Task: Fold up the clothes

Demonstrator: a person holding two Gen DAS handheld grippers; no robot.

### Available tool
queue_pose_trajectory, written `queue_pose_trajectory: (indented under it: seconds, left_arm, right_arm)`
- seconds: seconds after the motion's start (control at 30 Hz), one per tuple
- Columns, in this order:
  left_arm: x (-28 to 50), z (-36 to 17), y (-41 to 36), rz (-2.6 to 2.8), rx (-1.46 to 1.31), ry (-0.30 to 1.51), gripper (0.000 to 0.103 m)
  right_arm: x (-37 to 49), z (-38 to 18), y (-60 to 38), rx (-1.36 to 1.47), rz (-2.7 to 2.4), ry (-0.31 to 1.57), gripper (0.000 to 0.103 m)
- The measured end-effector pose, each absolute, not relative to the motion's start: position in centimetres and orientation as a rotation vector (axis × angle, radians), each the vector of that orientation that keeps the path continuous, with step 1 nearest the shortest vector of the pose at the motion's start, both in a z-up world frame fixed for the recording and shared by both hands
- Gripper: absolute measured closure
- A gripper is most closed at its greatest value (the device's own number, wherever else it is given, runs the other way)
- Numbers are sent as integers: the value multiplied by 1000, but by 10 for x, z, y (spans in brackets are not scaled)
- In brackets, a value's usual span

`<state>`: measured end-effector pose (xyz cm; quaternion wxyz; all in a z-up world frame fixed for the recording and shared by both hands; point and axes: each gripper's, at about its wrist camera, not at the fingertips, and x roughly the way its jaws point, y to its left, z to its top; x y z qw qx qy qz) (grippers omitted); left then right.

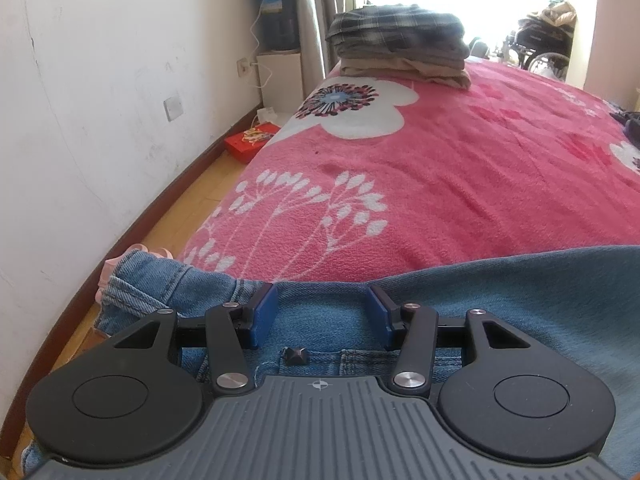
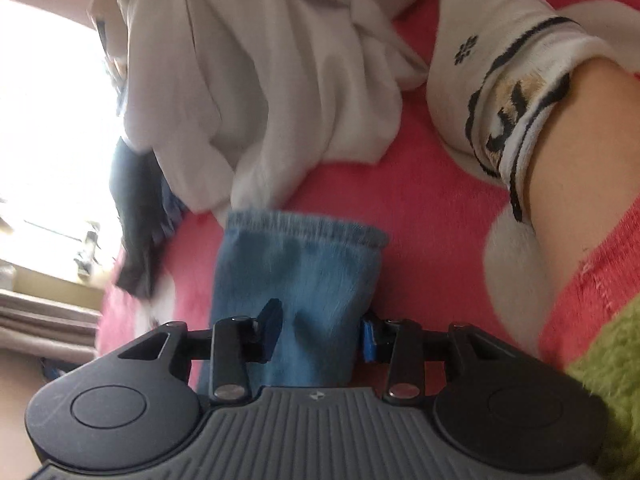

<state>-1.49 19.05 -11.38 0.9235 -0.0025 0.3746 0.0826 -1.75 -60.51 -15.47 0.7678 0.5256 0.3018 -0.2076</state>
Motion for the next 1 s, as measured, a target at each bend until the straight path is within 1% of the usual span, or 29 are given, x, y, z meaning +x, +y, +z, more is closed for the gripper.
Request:
queue_pose_trajectory:
  seconds: [0.03,0.07,0.13,0.27,0.37,0.47,0.63,0.8,1.0]
  left_arm:
    - [-15,-114,191,169,-6,769,53]
    - [-15,-114,191,168,-7,768,53]
    - [-15,-114,191,167,-10,767,53]
    - [-16,-115,192,163,-15,763,53]
    - [-16,-115,192,163,-14,762,53]
    - [-16,-115,193,161,-16,761,53]
    - [-17,-115,193,158,-17,755,53]
    - [-17,-116,193,153,-18,751,53]
    - [-19,-117,197,136,-39,739,53]
  right_arm:
    - [-21,-153,-606,1135,-448,637,76]
    - [-24,-151,-606,1129,-446,618,90]
    - [-29,-142,-604,1124,-420,565,93]
    - [-31,-102,-583,1050,-298,466,95]
    - [-32,-69,-553,971,-168,426,95]
    - [-32,-43,-515,915,-34,408,95]
    - [-25,-10,-452,921,218,379,95]
    - [-22,11,-382,933,451,389,95]
    - [-29,12,-295,970,662,454,95]
